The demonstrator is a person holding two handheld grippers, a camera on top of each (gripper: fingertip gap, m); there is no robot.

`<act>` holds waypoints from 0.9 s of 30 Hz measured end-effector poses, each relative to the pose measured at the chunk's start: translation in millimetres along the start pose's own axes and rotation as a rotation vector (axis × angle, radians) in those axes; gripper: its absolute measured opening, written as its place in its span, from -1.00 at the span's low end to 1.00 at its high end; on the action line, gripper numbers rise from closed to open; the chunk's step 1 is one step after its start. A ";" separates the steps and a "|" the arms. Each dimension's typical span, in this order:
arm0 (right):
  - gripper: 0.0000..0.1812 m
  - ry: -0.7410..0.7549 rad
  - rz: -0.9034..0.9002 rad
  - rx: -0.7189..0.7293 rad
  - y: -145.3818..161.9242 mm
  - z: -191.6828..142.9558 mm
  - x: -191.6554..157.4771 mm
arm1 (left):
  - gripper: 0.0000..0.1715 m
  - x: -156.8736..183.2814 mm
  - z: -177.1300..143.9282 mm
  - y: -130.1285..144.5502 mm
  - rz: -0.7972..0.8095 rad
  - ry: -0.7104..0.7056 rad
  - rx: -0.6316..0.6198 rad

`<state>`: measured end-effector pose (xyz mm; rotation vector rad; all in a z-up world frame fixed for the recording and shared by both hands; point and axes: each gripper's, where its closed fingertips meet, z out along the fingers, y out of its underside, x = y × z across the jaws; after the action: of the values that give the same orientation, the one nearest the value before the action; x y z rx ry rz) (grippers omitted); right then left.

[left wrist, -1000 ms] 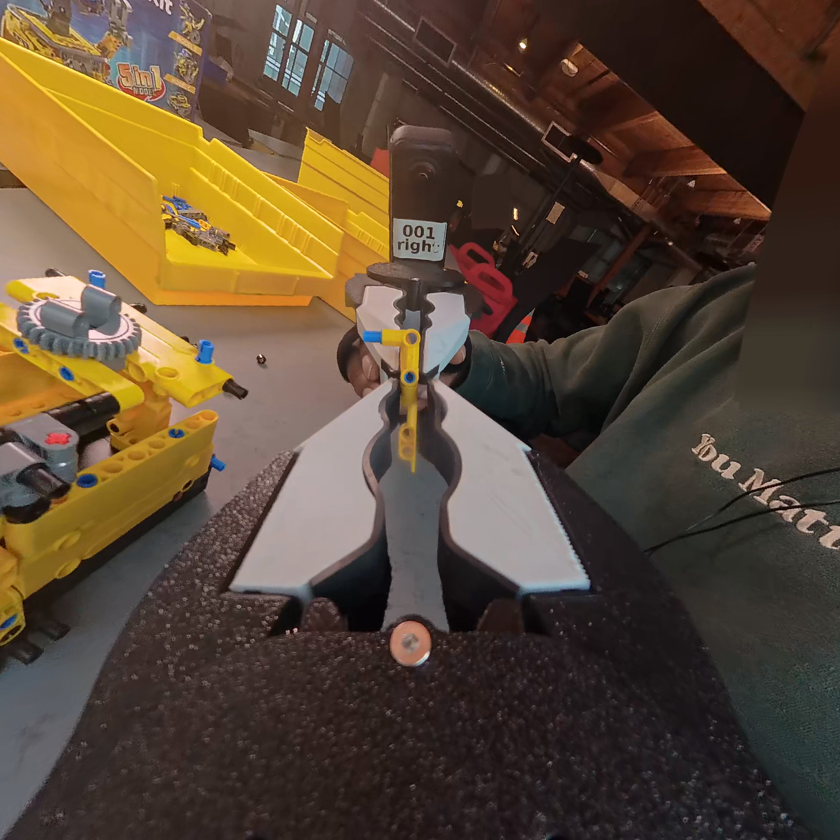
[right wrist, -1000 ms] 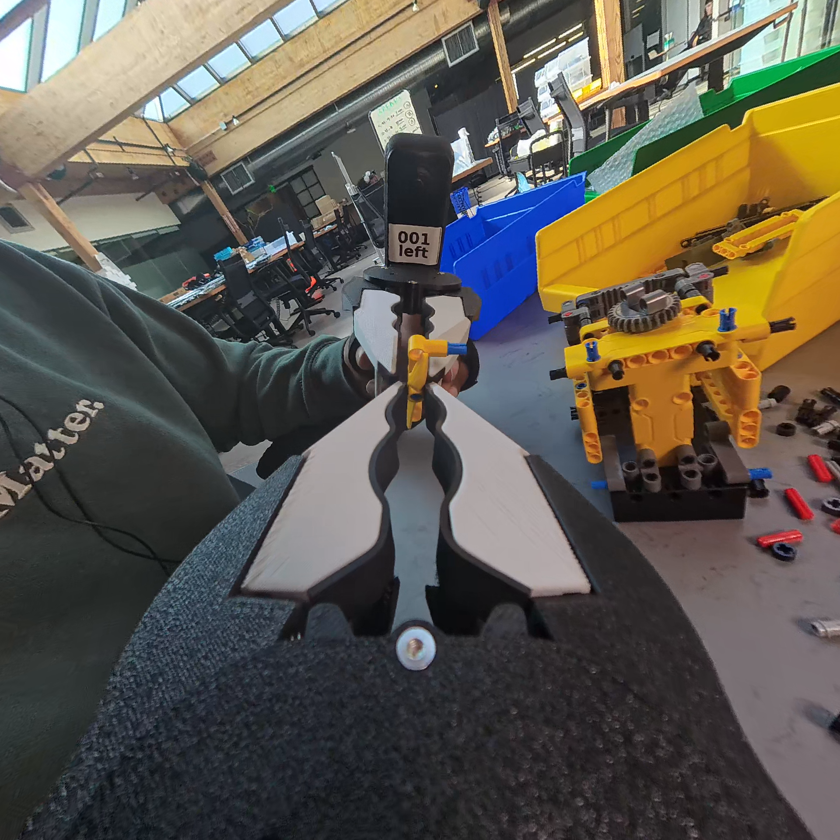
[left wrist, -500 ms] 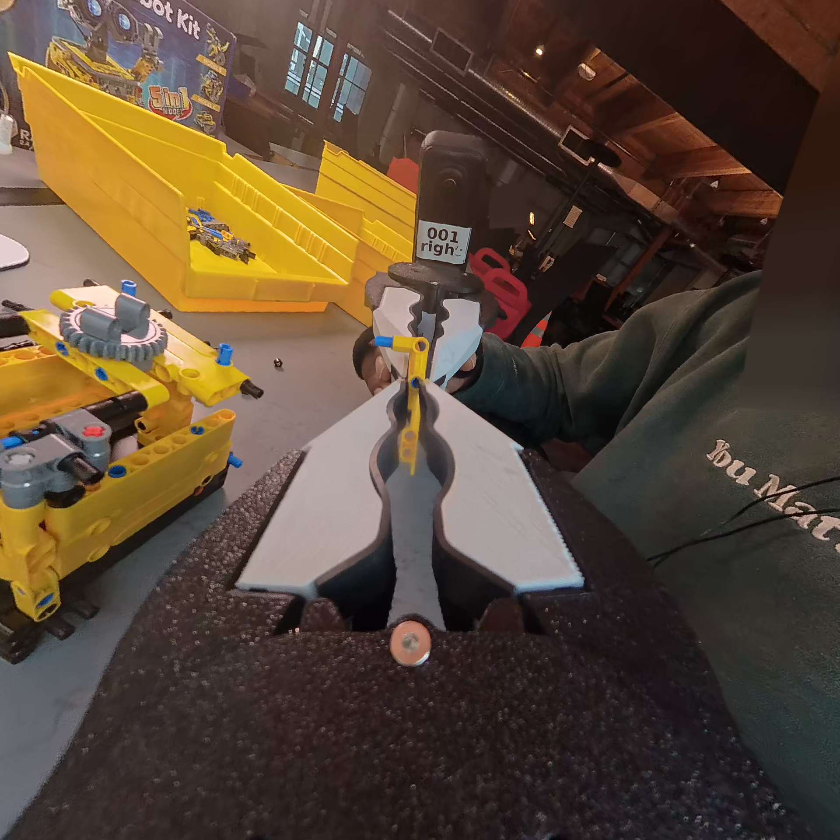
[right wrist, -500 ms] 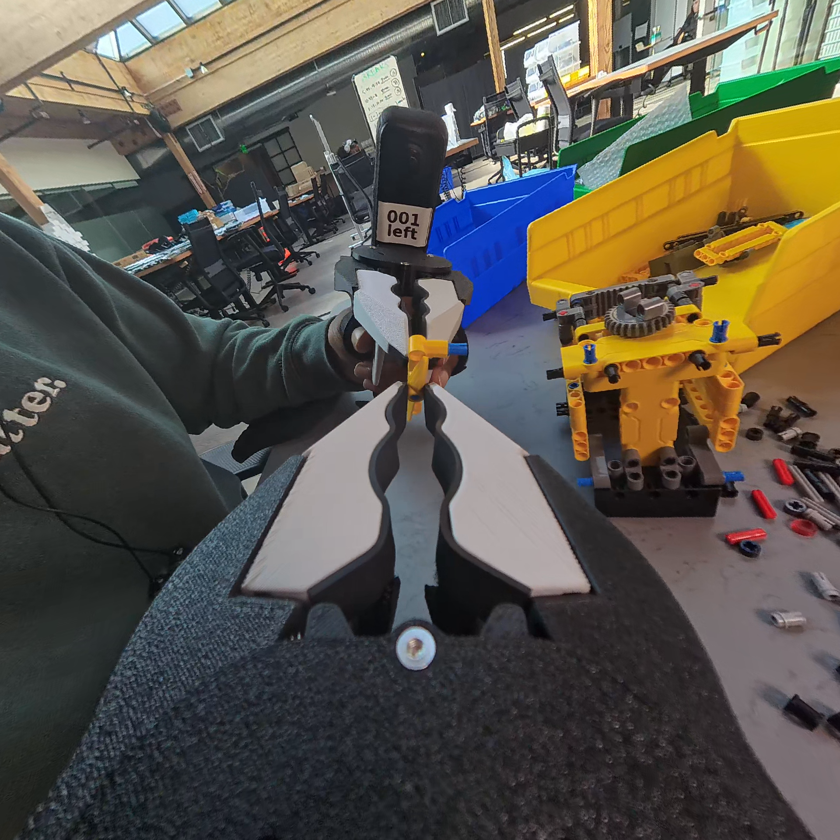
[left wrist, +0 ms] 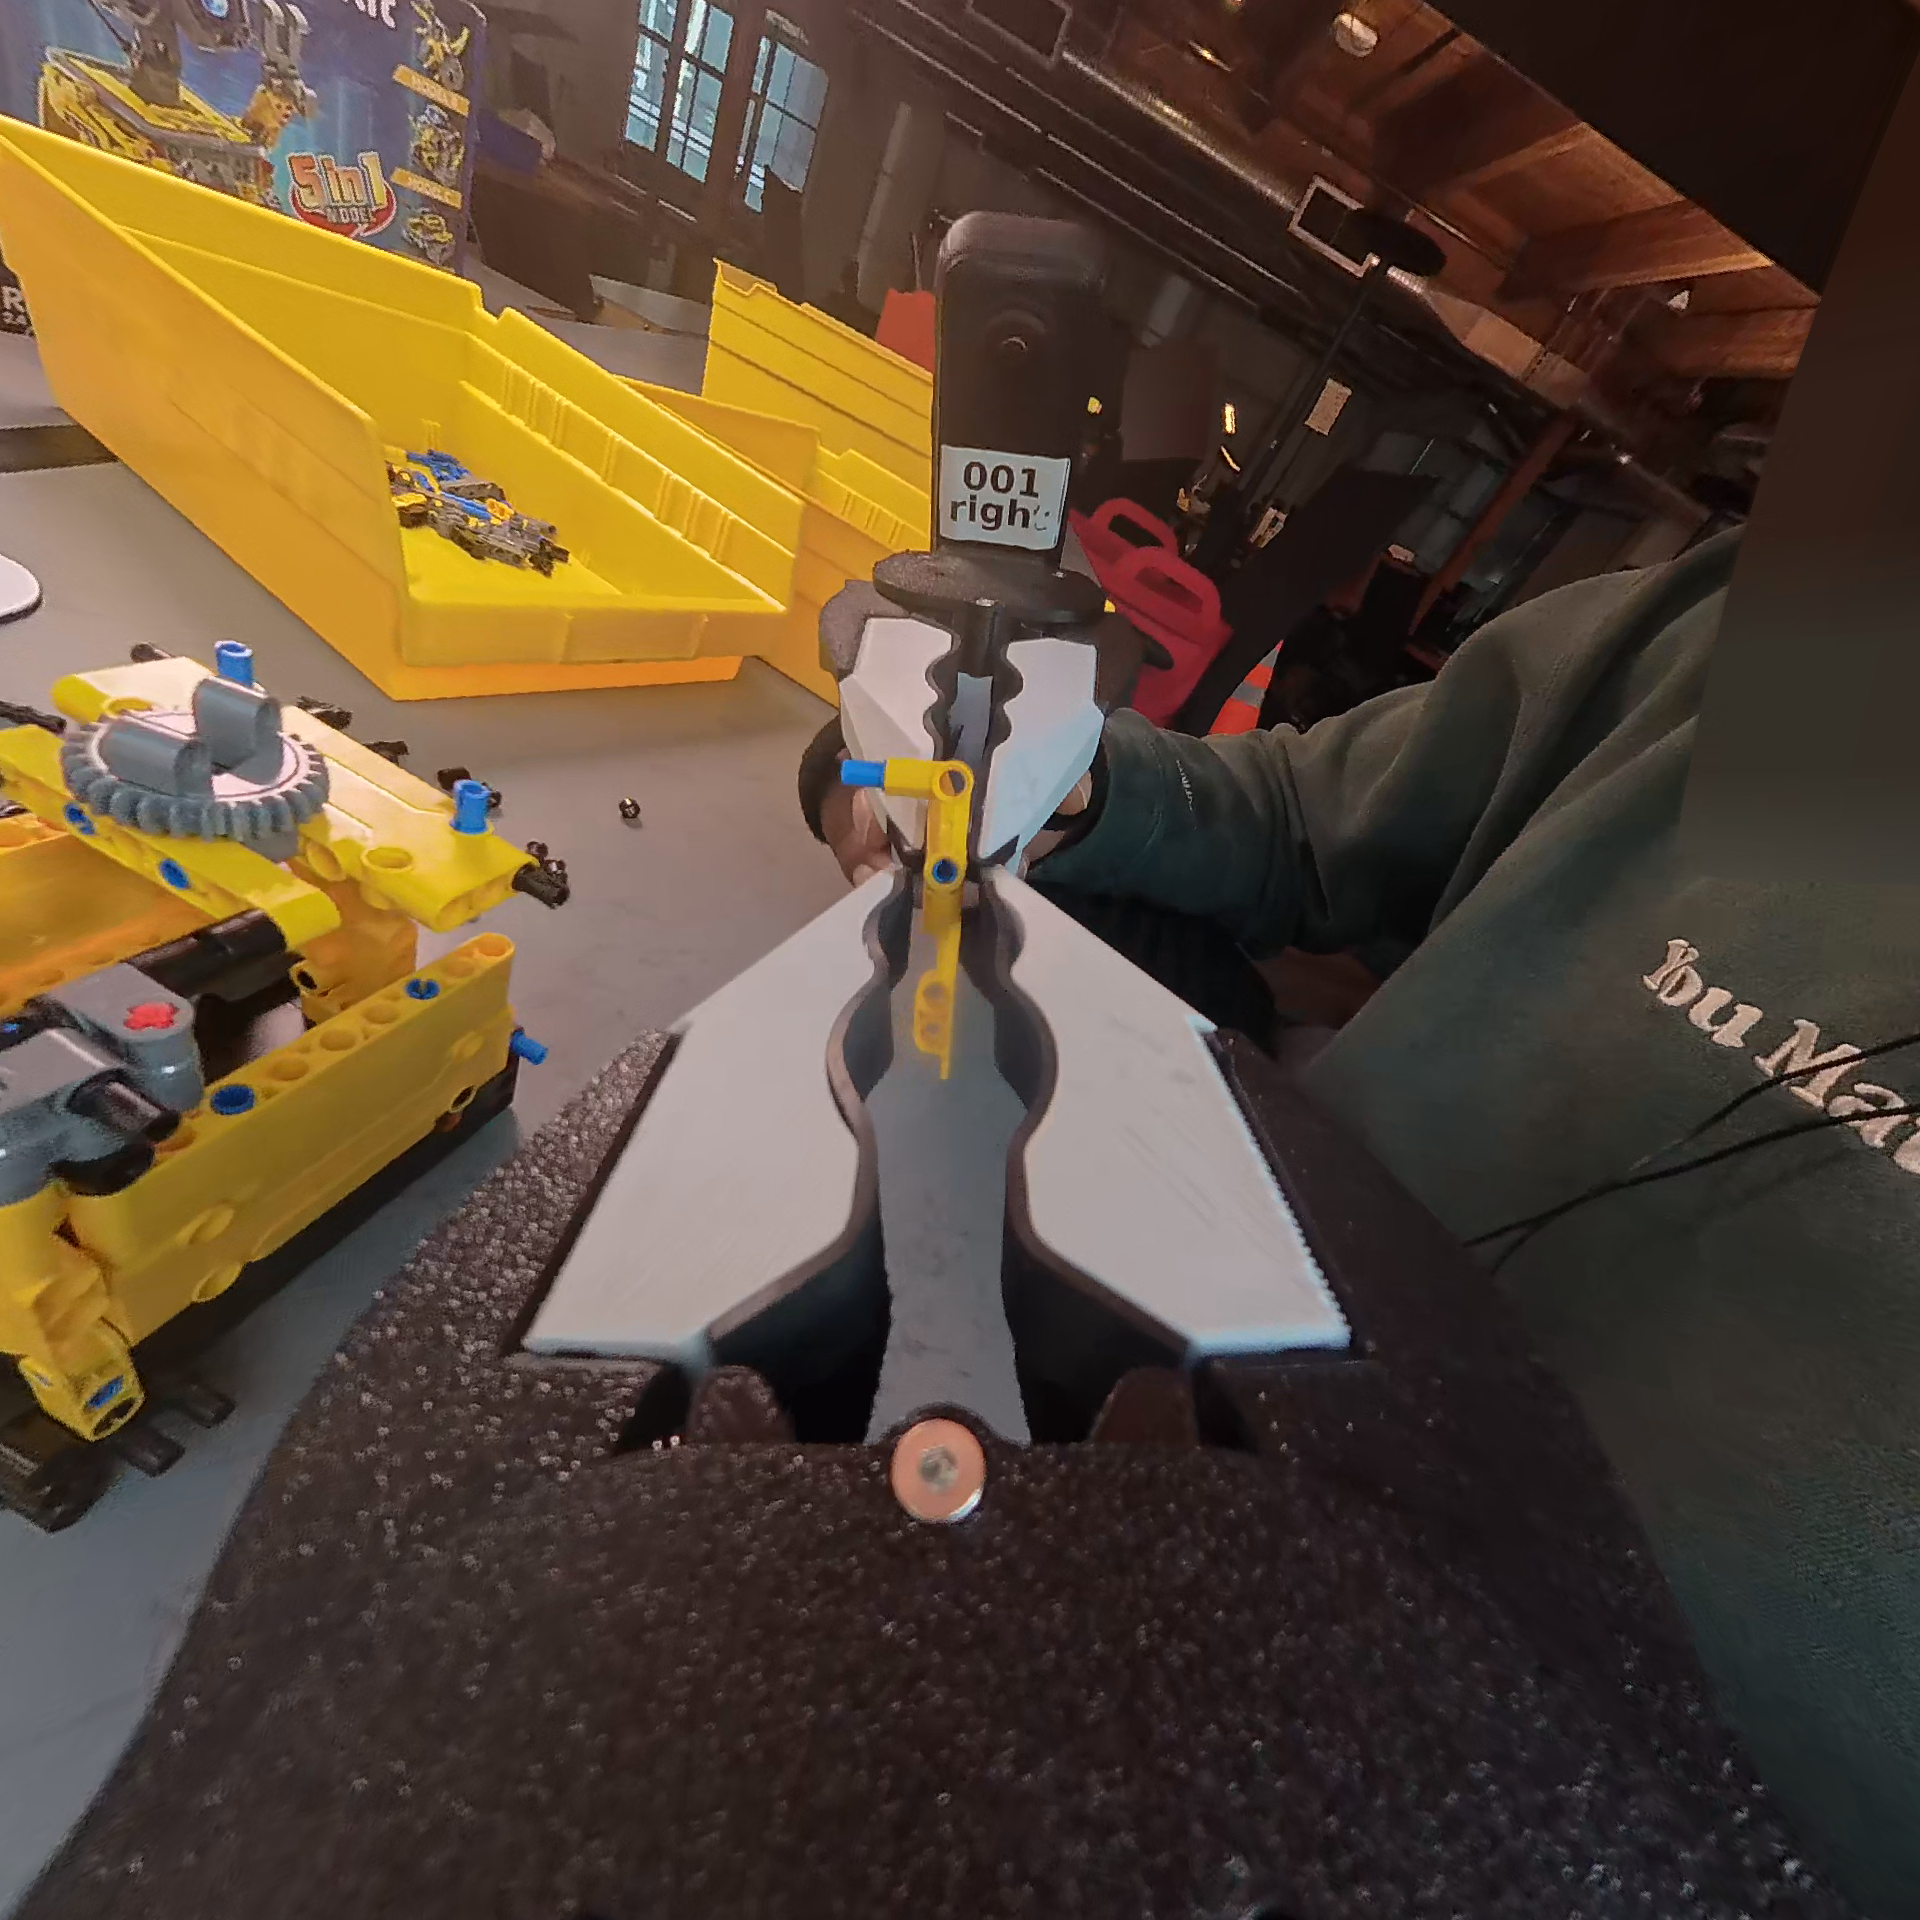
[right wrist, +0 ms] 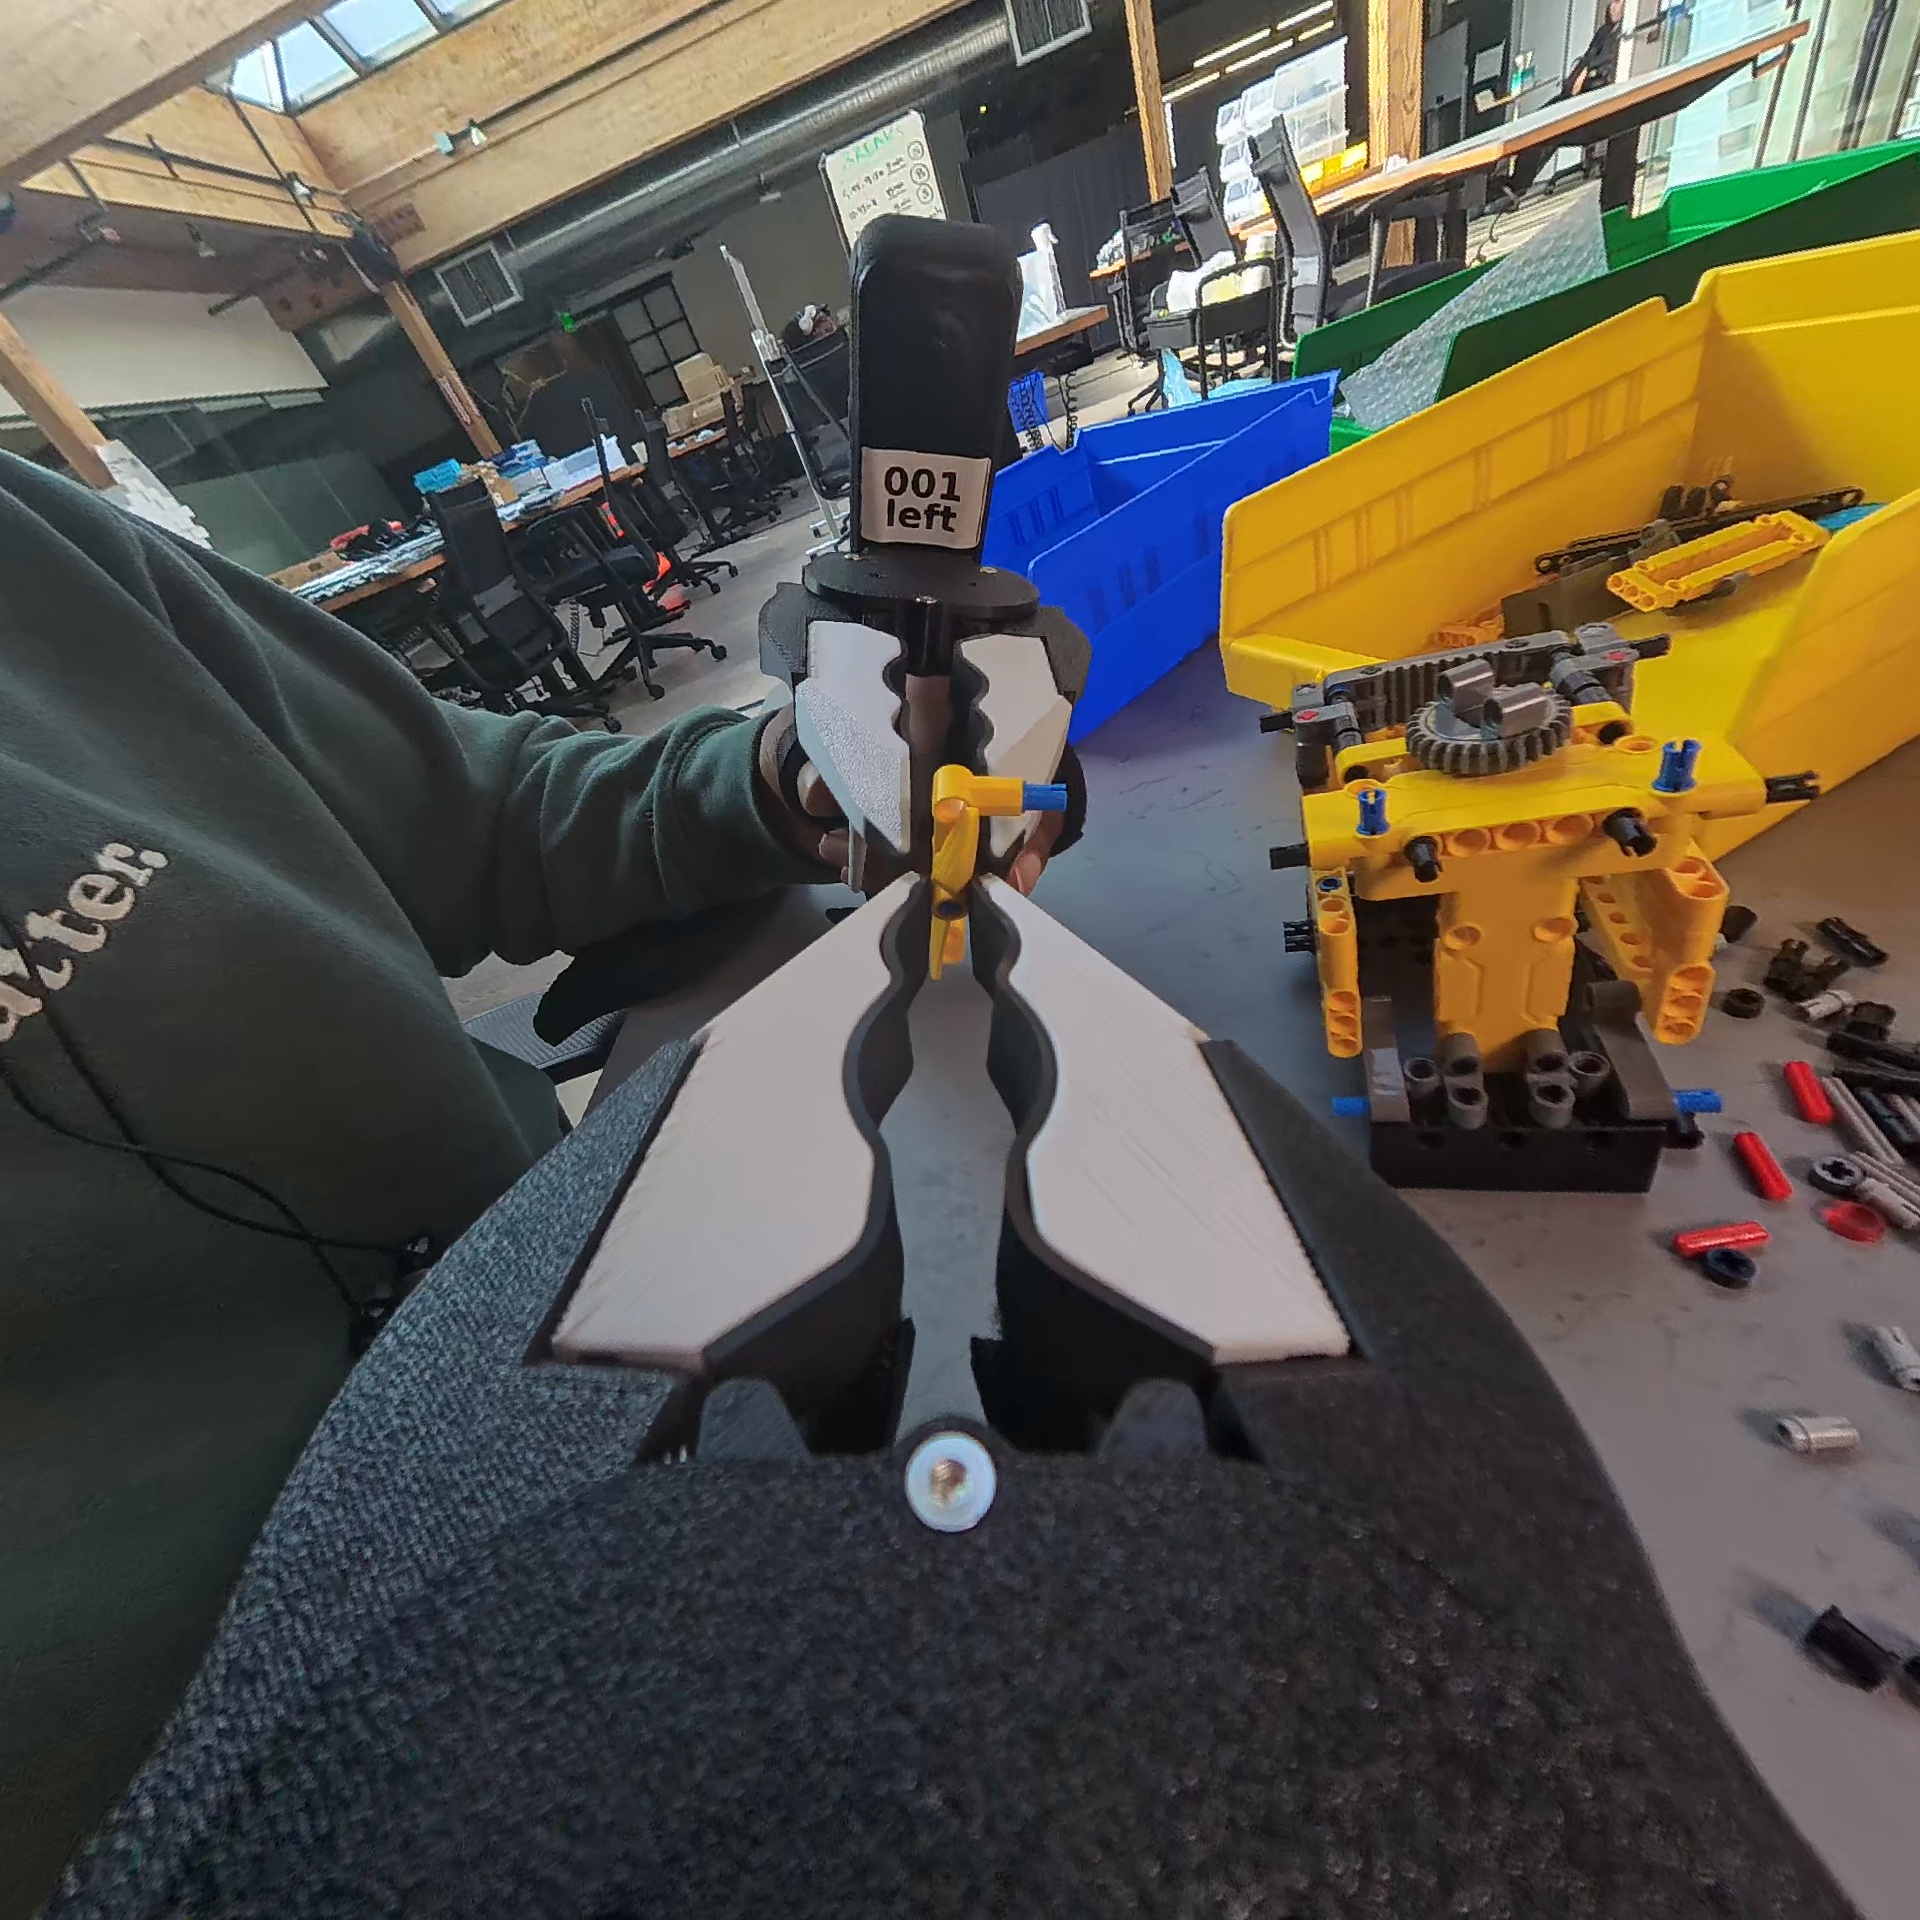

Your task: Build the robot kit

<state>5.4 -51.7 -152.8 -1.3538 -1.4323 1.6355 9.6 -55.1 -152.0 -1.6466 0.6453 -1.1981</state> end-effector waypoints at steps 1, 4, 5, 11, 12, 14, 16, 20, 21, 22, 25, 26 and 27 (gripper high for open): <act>-0.94 -0.001 -0.005 -0.006 1.1 0.3 -0.5 | -0.91 0.6 0.6 -0.4 0.000 0.002 0.001; -0.94 -0.004 -0.007 -0.004 0.0 0.3 -1.8 | -0.92 1.7 0.4 -1.6 -0.012 0.015 0.005; -0.94 -0.006 -0.007 -0.004 0.1 0.4 -2.1 | -0.92 2.1 0.2 -1.5 -0.018 0.021 0.007; -0.94 0.000 -0.003 0.001 -0.3 1.3 -1.9 | -0.93 2.0 -0.1 -0.8 -0.011 0.014 -0.001; -0.94 0.000 -0.001 0.002 0.1 2.4 -2.3 | -0.93 2.5 0.6 0.7 -0.019 0.015 -0.014; -0.95 0.005 0.000 0.000 2.5 3.3 -0.7 | -0.93 0.6 0.4 3.9 -0.012 0.002 -0.032; -0.95 -0.002 0.012 -0.009 7.1 3.8 0.7 | -0.93 -1.2 0.7 7.9 -0.003 -0.009 -0.053; -0.94 0.000 0.049 0.027 0.9 2.6 3.7 | -0.93 -4.0 0.7 0.1 -0.057 0.017 0.006; -0.94 0.006 0.061 0.042 -1.8 1.6 5.6 | -0.93 -5.6 1.1 -3.3 -0.077 0.023 0.029; -0.94 0.006 0.078 0.062 -5.2 -0.2 7.3 | -0.93 -6.9 1.8 -7.0 -0.112 0.037 0.057; -0.76 0.034 0.082 0.123 -15.0 -10.3 16.0 | -0.93 -10.2 -5.0 -21.2 -0.253 0.111 0.172; -0.74 0.053 0.065 0.142 -18.4 -14.5 19.1 | -0.93 -11.8 -10.6 -26.3 -0.304 0.143 0.218; -0.72 0.072 0.051 0.163 -22.3 -18.3 21.8 | -0.93 -12.4 -16.4 -31.2 -0.354 0.181 0.263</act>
<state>11.1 -19.7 -136.9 -1.3514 -1.2051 1.6795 -13.8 -38.9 -127.8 -1.4761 0.2917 -1.6273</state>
